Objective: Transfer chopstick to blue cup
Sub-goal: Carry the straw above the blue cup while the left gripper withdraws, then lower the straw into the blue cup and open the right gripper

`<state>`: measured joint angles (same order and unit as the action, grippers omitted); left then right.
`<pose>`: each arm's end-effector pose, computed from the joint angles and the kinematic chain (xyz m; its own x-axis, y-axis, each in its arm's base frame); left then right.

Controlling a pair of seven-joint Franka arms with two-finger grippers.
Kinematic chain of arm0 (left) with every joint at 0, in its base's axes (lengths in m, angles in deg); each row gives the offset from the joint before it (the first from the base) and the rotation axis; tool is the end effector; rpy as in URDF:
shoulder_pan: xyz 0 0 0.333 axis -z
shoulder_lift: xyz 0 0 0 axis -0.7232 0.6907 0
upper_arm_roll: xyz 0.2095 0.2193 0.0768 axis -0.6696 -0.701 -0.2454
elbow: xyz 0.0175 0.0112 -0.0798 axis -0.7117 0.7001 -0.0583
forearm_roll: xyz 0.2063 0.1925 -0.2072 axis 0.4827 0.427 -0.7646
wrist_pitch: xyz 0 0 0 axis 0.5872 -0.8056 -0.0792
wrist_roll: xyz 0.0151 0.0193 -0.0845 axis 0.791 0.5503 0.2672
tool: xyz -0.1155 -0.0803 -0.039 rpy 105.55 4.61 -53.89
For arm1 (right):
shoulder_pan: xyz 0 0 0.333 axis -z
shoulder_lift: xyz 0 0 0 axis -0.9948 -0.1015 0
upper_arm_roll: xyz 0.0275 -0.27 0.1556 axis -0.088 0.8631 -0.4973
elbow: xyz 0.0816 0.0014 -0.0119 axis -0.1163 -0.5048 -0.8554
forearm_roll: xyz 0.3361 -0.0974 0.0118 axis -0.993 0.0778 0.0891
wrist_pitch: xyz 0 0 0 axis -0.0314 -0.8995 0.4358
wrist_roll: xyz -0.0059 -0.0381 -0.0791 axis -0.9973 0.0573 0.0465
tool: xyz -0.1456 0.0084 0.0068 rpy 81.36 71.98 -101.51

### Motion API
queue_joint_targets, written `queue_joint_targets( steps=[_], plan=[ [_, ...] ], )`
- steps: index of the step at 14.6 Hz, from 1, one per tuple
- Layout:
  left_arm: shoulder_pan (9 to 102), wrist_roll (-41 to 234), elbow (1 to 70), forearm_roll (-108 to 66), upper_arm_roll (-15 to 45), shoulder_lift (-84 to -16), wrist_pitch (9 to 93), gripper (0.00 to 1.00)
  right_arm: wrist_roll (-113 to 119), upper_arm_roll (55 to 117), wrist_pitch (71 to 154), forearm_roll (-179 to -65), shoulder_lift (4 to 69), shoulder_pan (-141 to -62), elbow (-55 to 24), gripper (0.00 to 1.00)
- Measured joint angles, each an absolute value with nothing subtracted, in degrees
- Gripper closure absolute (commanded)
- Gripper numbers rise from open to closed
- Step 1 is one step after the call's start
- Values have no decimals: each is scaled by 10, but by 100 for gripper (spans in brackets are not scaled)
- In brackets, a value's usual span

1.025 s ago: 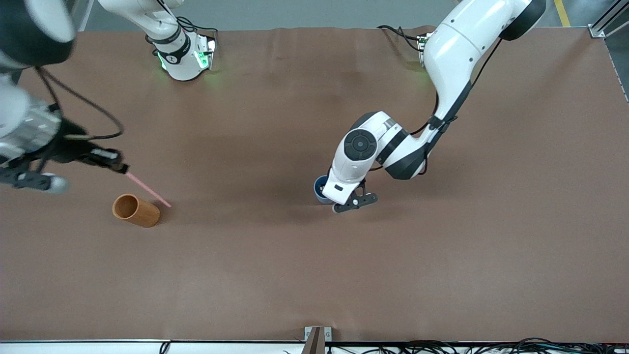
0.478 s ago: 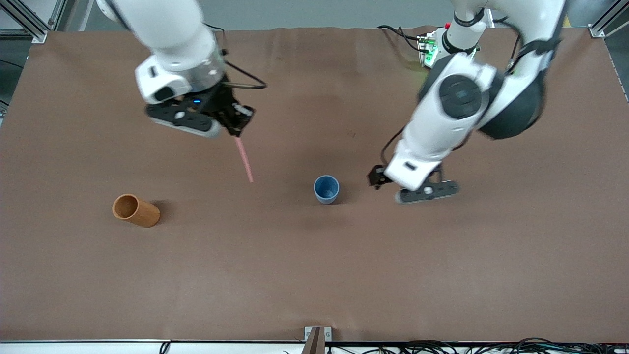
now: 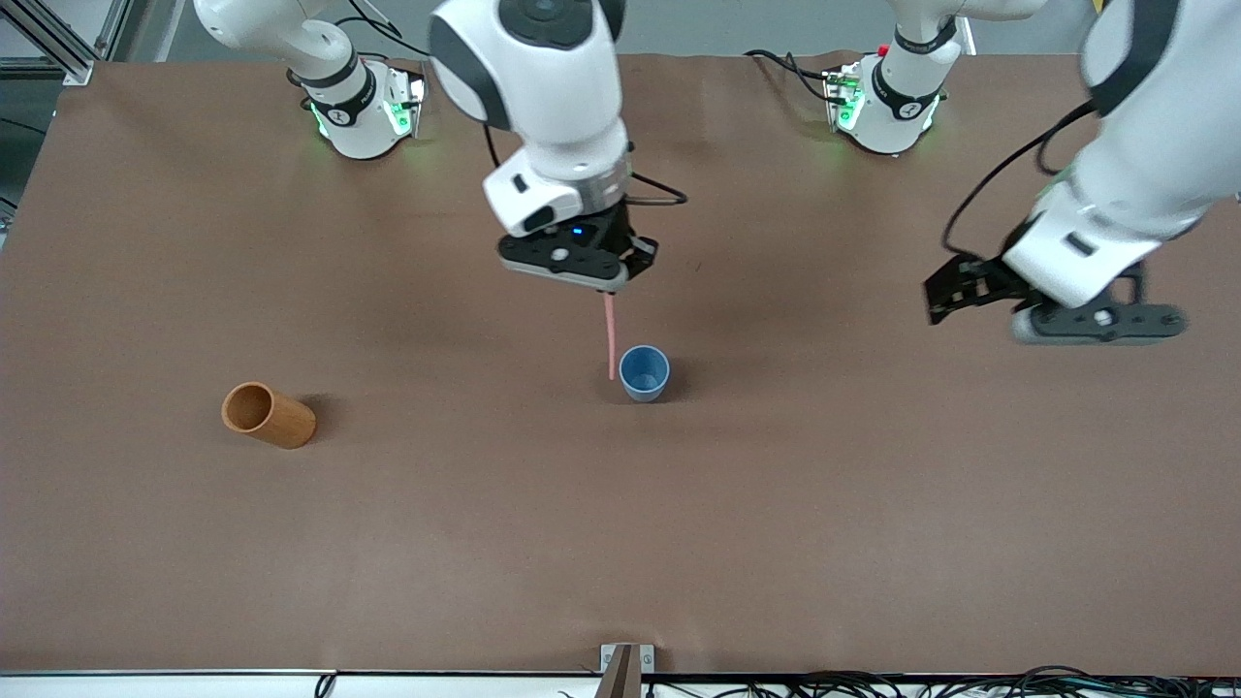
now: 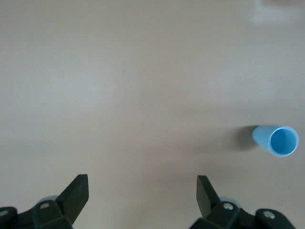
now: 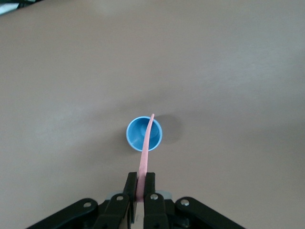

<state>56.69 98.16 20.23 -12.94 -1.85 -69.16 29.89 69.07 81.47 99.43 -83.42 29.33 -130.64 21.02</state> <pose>0.5464 -0.1166 0.5716 0.9952 -0.0631 0.0745 -0.0652 -0.9975 0.0262 0.4812 0.4873 0.4899 0.9577 -0.2669 0.1073 -0.2550 -0.9604 -0.1124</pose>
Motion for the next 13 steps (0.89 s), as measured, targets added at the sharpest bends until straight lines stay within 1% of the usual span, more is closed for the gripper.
queue_joint_targets(
  steps=[2,5,10,13],
  plan=[
    [540,915,203,-129,-21,-713,278,0,701,816,1005,-829,278,-1322,212,98],
    [524,886,204,-130,-20,-746,230,0,703,816,1006,-828,269,-1329,213,97],
    [521,886,214,-130,-6,-757,224,0,704,816,1003,-811,243,-1351,212,92],
    [522,886,215,-130,-6,-757,224,0,704,816,1024,-784,224,-1359,211,90]
  ],
)
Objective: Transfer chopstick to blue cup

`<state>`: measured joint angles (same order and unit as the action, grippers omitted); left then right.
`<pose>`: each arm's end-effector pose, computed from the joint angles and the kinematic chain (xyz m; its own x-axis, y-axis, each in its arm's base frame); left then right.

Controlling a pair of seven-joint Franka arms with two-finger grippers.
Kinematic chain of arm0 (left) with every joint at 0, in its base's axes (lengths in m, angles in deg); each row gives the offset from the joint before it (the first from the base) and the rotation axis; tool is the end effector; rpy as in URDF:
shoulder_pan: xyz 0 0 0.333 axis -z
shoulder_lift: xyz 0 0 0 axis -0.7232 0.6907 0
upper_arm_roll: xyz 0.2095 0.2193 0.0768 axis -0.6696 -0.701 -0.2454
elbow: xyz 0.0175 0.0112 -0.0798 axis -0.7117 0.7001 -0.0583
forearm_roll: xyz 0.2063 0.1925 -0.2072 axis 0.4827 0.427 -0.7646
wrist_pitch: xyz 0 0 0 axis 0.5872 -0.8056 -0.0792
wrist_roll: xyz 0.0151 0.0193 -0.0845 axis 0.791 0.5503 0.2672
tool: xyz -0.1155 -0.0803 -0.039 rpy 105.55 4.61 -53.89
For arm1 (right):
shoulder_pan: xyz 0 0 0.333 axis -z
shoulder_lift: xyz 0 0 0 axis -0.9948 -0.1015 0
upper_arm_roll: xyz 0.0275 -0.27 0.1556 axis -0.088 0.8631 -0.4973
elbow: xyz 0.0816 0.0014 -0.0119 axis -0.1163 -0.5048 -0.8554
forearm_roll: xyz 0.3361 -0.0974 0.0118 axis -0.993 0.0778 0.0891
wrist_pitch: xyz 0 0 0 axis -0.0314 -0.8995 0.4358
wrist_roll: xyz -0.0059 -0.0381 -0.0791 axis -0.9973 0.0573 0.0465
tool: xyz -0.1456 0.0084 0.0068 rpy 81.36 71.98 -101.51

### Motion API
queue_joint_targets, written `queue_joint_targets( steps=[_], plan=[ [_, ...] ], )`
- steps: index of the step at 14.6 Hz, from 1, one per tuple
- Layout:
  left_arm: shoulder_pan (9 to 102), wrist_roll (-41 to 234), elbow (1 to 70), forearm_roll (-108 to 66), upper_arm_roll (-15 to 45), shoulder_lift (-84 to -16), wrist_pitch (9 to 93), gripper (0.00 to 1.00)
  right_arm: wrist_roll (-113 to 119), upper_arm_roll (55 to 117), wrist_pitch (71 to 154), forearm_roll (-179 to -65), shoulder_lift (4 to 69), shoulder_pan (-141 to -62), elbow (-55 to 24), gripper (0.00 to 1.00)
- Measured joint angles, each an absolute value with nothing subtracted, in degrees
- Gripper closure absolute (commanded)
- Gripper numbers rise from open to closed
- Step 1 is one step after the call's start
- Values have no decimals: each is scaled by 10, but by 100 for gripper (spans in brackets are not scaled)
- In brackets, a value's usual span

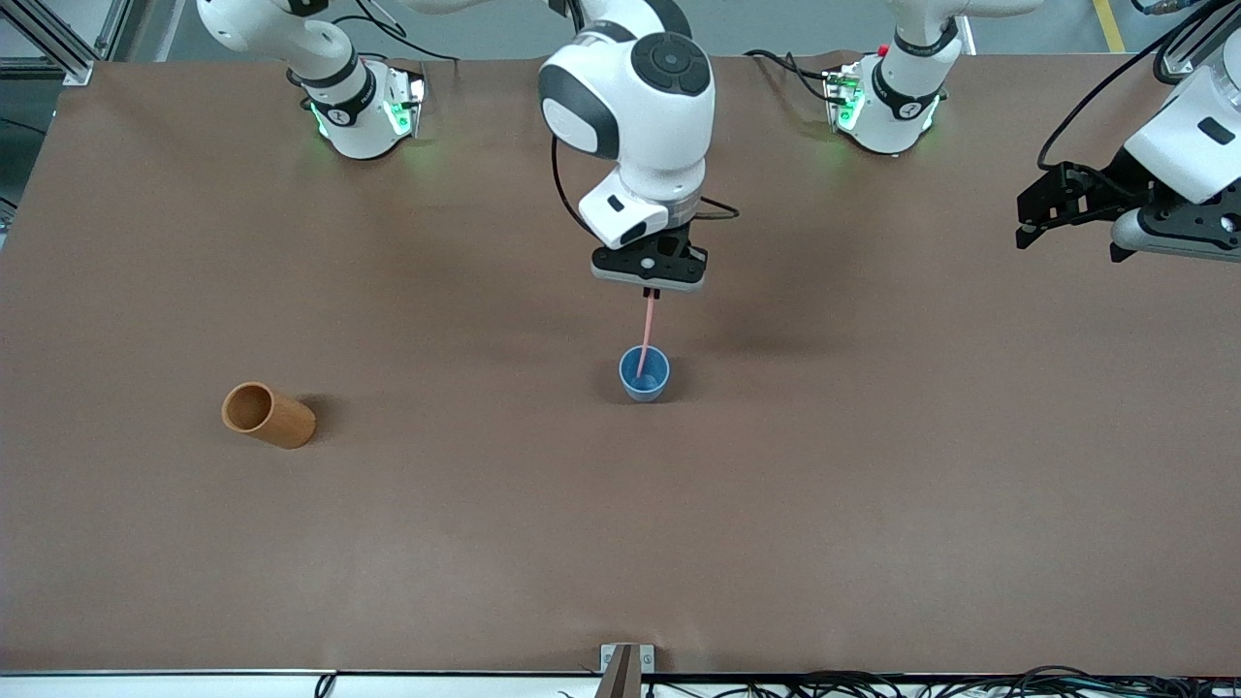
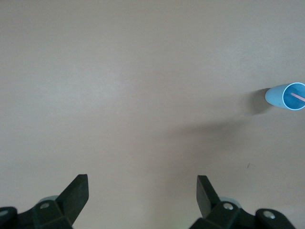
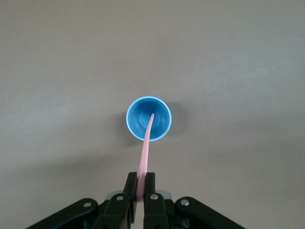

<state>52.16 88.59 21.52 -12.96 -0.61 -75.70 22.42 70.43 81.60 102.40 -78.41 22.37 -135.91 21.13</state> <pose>0.5037 -0.0787 0.6102 0.9839 -0.1743 0.0391 -0.1749 -0.9845 0.0116 0.4566 0.5393 0.4125 0.9730 -0.1743 0.1510 -0.1744 -0.9846 -0.0126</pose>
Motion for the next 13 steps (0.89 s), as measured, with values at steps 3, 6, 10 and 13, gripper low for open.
queue_joint_targets(
  steps=[3,6,10,13],
  plan=[
    [522,886,215,-130,-7,-757,224,0,704,816,1068,-780,213,-1360,197,77],
    [522,886,215,-130,-8,-756,226,0,704,818,1093,-779,209,-1359,192,41],
    [521,886,212,-130,-9,-756,226,0,703,826,1095,-779,218,-1345,196,0],
    [521,886,212,-130,-9,-756,226,0,695,828,1065,-778,259,-1309,200,0]
  ],
)
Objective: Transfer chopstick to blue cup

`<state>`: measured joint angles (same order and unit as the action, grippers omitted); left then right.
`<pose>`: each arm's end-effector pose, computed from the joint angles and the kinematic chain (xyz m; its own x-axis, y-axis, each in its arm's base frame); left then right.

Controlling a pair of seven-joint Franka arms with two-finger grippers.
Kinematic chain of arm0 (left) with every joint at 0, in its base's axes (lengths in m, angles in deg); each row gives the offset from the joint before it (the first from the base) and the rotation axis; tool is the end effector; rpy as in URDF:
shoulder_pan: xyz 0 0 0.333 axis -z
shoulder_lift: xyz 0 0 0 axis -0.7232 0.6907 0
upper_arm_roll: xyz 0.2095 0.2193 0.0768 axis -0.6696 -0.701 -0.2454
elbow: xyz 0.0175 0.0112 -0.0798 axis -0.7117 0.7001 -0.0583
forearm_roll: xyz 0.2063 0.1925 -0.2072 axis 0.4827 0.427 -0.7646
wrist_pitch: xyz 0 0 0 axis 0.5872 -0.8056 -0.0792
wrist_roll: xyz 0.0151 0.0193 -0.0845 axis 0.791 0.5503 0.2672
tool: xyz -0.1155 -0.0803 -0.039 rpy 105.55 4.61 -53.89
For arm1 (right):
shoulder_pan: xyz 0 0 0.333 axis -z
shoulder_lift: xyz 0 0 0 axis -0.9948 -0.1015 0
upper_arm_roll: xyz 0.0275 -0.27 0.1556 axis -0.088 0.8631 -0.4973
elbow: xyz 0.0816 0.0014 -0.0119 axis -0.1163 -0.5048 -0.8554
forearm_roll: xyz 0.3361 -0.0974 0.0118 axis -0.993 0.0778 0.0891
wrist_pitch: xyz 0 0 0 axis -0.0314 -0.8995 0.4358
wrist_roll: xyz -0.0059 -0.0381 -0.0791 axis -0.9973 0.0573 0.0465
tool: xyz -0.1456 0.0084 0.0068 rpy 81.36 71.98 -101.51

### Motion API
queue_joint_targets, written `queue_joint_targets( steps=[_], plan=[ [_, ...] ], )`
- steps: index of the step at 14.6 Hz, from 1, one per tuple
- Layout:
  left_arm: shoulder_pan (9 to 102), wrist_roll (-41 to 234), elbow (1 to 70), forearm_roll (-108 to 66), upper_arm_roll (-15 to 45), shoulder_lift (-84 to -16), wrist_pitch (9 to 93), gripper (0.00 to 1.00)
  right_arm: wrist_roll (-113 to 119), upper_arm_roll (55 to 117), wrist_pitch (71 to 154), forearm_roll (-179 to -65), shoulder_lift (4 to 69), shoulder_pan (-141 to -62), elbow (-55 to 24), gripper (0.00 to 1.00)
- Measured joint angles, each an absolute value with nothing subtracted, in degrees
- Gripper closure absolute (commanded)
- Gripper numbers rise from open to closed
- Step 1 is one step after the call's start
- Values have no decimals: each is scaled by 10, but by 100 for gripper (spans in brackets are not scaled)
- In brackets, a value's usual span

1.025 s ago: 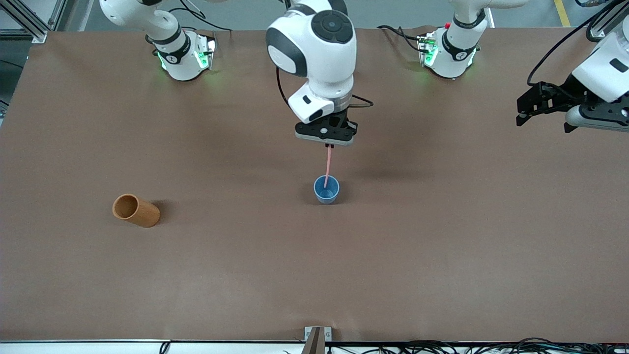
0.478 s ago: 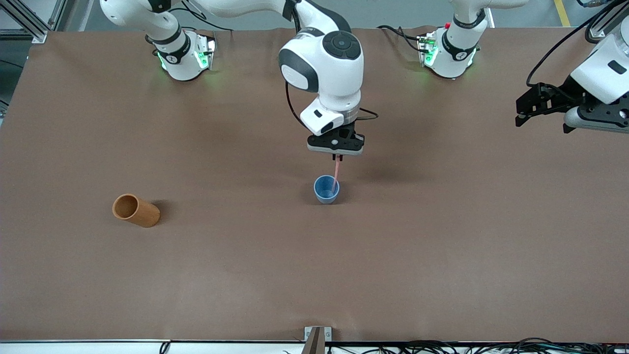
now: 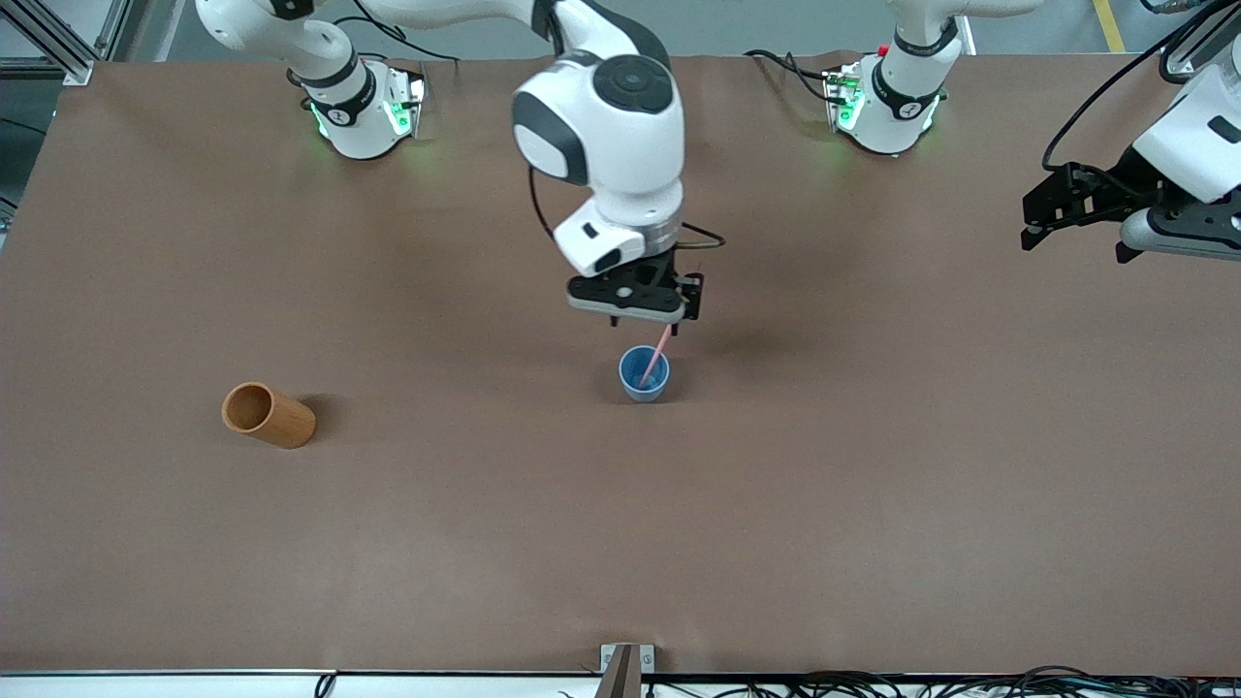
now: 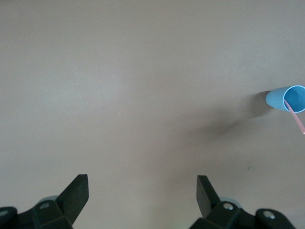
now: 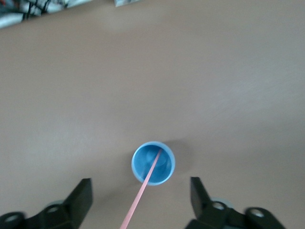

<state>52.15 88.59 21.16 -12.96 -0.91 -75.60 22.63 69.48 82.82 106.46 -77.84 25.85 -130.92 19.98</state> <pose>0.5053 -0.0762 0.6124 0.9845 -0.1689 0.0473 -0.1696 -0.9855 0.0114 0.5103 0.4904 0.4544 0.9396 -0.2603 0.2222 -0.2446 -0.9649 -0.0957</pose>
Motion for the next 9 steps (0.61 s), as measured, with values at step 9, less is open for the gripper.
queue_joint_targets(
  steps=[9],
  plan=[
    [521,886,211,-138,-13,-756,226,0,477,830,917,-780,426,-1119,127,0]
  ],
)
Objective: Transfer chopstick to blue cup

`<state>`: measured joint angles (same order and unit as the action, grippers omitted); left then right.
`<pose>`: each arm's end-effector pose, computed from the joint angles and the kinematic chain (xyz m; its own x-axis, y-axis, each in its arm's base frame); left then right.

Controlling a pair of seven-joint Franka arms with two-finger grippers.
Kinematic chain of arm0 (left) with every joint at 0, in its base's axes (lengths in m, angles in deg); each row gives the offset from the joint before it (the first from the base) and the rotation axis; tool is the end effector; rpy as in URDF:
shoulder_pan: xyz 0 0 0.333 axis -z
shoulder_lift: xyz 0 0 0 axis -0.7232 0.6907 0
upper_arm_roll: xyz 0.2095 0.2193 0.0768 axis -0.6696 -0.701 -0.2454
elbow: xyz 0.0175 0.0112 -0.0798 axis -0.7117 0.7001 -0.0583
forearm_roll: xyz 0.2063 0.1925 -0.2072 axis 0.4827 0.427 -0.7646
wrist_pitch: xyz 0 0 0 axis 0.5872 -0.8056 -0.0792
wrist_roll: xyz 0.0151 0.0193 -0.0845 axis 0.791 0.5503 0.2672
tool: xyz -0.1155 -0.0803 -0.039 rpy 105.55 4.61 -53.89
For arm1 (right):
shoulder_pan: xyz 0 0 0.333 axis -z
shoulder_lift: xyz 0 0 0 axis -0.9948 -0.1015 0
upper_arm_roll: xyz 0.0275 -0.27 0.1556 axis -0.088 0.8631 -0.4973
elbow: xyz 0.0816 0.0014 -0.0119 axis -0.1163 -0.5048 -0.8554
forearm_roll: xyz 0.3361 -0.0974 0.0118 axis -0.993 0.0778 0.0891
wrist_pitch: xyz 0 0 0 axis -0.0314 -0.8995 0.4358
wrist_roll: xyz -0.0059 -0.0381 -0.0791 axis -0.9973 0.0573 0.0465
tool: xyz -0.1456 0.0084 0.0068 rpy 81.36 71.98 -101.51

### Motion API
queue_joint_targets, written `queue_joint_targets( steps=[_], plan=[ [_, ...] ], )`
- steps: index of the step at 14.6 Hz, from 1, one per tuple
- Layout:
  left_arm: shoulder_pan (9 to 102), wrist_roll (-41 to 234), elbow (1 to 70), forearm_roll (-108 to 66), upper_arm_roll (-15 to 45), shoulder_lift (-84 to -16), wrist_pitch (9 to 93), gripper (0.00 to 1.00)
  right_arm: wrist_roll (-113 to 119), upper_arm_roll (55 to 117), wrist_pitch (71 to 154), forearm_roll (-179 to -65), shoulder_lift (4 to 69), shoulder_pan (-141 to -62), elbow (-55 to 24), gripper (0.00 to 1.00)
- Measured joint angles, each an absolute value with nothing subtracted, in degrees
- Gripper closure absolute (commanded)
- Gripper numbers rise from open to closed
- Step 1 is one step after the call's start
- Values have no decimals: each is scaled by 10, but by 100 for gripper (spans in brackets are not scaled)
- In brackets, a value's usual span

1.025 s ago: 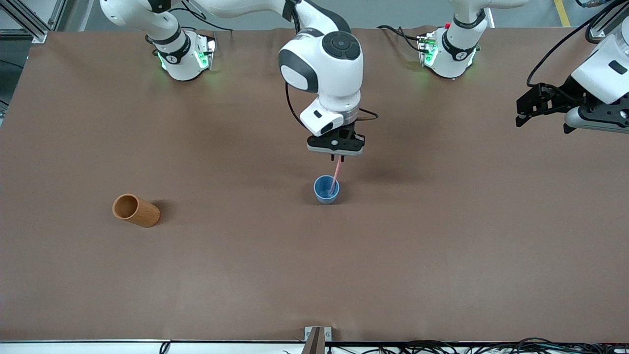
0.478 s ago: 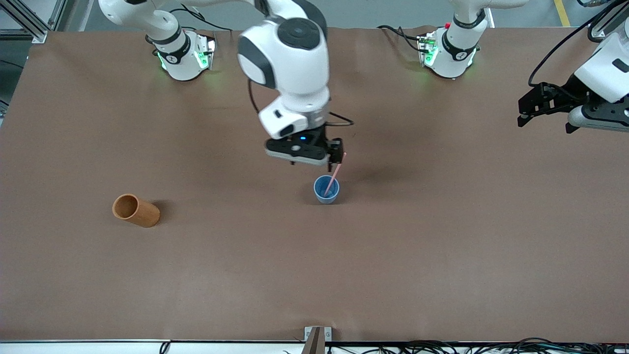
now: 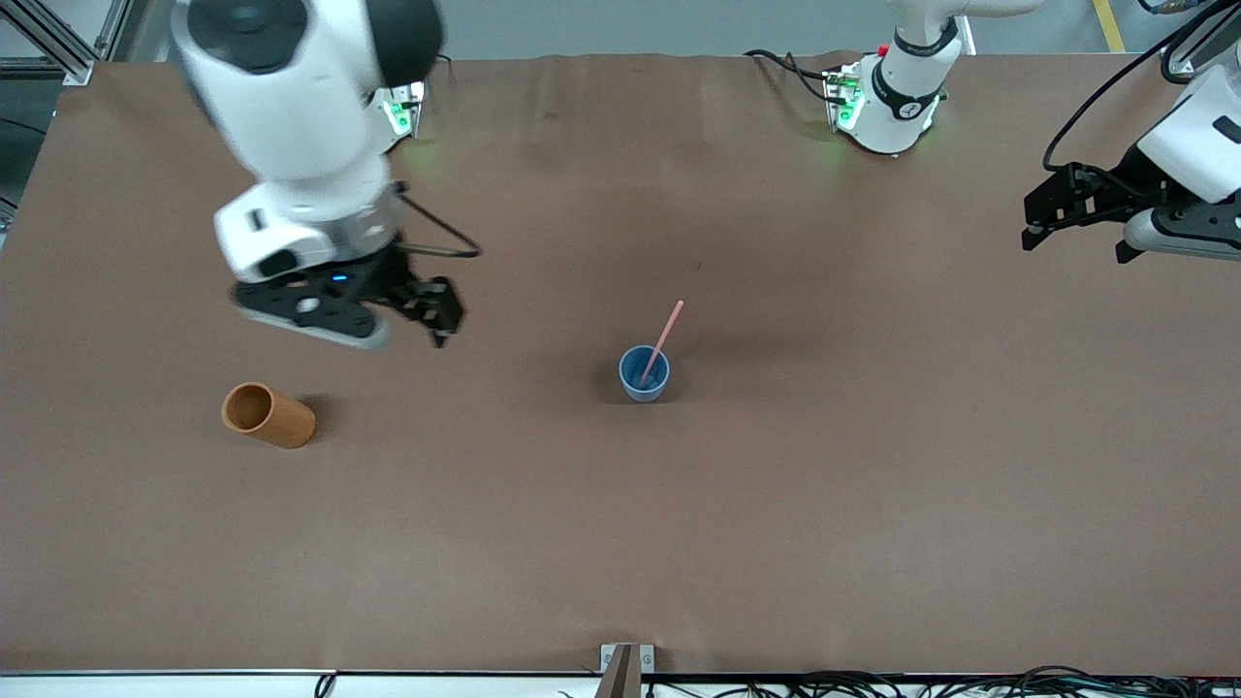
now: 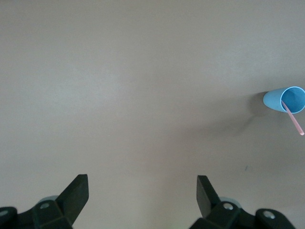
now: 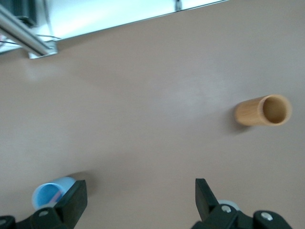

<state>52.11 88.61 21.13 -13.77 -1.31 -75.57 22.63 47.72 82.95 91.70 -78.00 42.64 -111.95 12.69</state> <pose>0.5058 -0.0744 0.6124 0.9857 -0.1614 0.0476 -0.1627 -0.9863 0.0255 0.5604 0.2497 0.5630 0.9570 -0.2374 0.1665 -0.2472 -0.9681 0.0404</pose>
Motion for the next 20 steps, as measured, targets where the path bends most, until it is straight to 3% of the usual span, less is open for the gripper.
queue_joint_targets(
  steps=[6,11,16,20],
  plan=[
    [521,886,211,-138,-14,-756,226,0,308,830,917,-803,519,-975,12,0],
    [521,886,211,-138,-14,-756,226,0,208,830,918,-804,570,-904,-46,0],
    [521,886,211,-138,-14,-756,226,0,115,830,897,-805,608,-858,-57,0],
    [521,886,210,-138,-14,-756,226,0,81,830,900,-823,612,-844,-14,0]
  ],
)
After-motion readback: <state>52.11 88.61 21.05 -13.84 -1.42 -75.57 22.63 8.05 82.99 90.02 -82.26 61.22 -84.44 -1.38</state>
